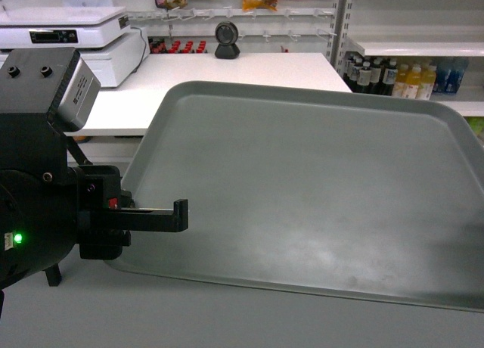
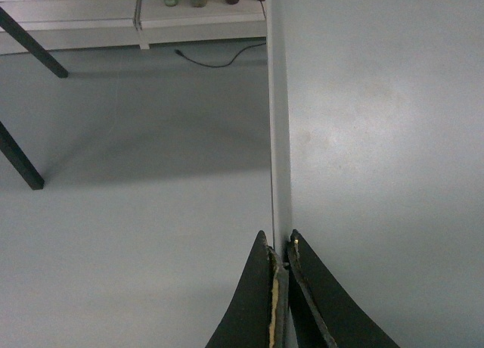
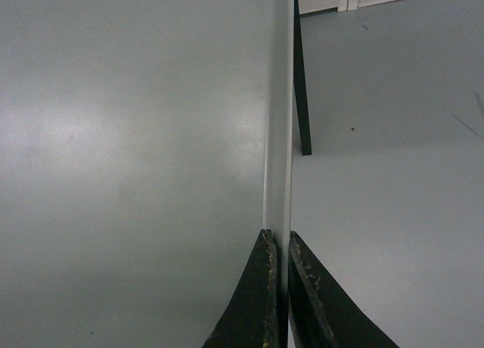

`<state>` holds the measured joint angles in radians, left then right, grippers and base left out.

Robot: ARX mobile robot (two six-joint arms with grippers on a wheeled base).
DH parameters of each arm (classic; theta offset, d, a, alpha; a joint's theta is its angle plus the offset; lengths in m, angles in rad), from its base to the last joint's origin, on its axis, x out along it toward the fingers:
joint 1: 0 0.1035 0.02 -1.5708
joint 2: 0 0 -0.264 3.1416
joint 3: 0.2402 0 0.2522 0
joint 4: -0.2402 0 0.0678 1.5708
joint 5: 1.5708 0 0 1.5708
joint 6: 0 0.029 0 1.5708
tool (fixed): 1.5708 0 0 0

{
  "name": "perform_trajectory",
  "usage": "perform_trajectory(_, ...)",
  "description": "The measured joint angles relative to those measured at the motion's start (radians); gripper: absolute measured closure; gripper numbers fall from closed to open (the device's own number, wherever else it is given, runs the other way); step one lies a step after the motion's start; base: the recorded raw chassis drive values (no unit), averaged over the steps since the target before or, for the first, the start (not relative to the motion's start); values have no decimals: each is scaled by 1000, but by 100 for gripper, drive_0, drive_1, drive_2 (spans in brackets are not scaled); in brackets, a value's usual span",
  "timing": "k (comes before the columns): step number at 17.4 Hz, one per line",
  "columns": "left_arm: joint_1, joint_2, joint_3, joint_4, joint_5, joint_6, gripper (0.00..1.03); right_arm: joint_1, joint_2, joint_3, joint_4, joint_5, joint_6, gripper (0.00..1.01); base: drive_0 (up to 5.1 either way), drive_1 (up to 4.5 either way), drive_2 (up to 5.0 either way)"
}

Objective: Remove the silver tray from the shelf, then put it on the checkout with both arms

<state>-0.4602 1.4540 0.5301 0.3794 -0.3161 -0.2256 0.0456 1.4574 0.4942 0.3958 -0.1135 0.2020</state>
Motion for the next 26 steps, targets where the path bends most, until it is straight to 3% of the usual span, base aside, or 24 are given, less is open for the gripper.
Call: perform_trajectory(26, 0, 0, 0, 2, 1, 0, 100, 0, 0, 0, 1, 0, 0, 99, -4, 406, -413)
